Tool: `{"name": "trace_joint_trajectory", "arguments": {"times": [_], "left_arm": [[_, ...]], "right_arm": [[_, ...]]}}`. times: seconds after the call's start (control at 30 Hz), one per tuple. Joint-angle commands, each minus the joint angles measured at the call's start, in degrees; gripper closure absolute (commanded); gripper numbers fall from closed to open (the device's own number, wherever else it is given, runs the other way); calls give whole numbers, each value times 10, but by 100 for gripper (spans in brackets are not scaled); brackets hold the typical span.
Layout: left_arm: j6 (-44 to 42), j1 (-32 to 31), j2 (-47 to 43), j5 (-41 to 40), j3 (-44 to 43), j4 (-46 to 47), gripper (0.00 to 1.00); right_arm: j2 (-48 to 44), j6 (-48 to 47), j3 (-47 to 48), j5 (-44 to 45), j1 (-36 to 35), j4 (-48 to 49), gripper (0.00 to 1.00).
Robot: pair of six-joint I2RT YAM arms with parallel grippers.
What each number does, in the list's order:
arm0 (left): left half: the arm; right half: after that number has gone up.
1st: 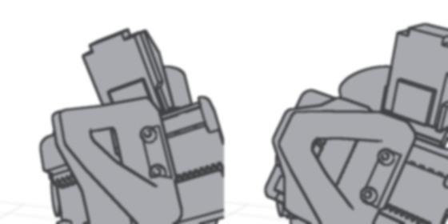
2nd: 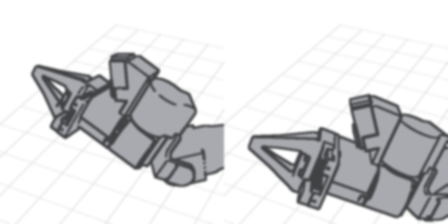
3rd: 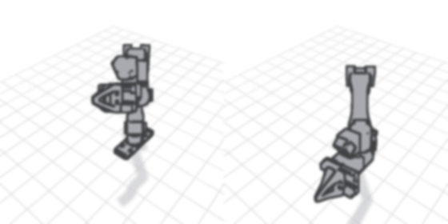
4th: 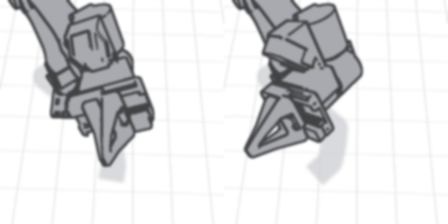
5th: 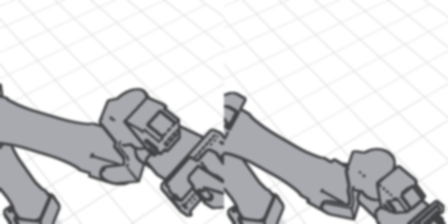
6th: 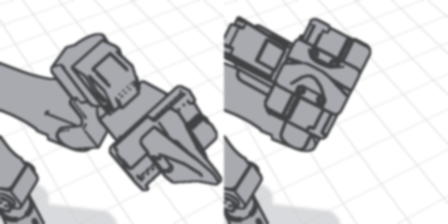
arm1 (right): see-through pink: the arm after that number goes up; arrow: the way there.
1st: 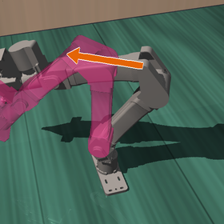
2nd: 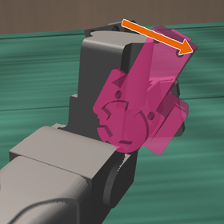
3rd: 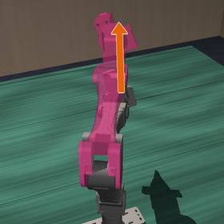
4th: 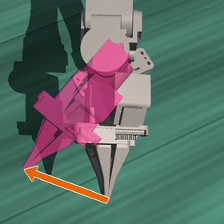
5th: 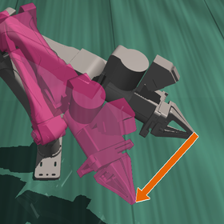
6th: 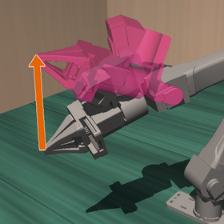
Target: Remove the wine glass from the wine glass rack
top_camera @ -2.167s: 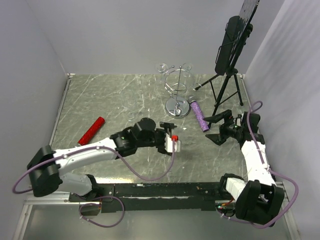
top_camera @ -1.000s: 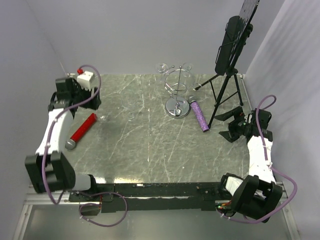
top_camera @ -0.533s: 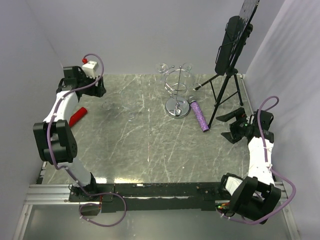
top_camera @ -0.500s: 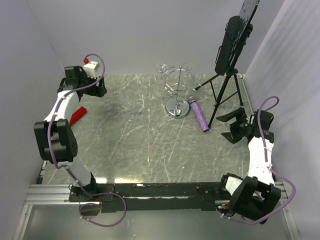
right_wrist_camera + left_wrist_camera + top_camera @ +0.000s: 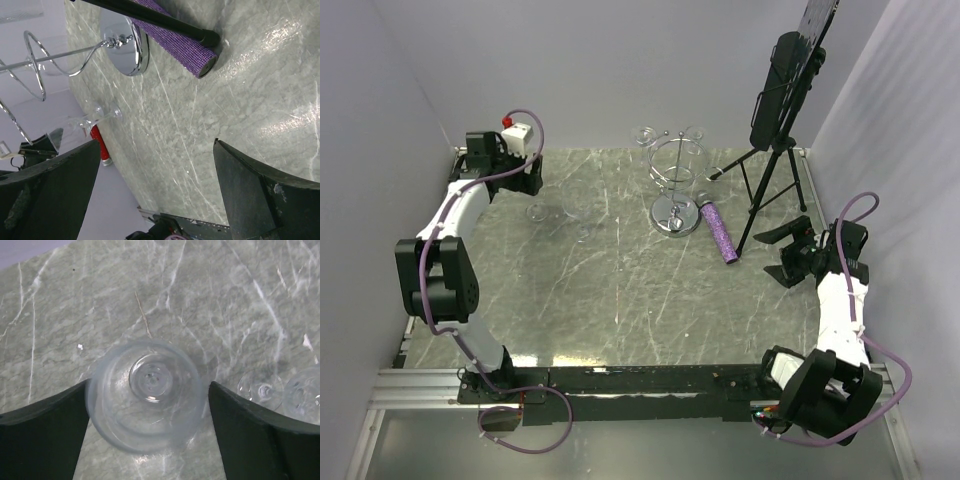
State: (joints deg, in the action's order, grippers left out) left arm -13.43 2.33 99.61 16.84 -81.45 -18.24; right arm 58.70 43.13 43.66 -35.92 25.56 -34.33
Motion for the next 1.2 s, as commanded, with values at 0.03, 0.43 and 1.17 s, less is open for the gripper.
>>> {"name": "trace_joint_trajectory", "arguments": {"times": [0.03, 0.43, 1.17], "left_arm": [[7, 1, -31, -15, -11, 39, 0], [77, 0, -135, -65, 4, 39, 0], [128, -72, -335, 223, 31, 44, 1]], "right_arm": [[8, -5, 29, 5, 5, 11, 0], [3, -123, 22, -65, 4, 96, 0], [-111, -561, 16, 147, -253, 203, 10]]}}
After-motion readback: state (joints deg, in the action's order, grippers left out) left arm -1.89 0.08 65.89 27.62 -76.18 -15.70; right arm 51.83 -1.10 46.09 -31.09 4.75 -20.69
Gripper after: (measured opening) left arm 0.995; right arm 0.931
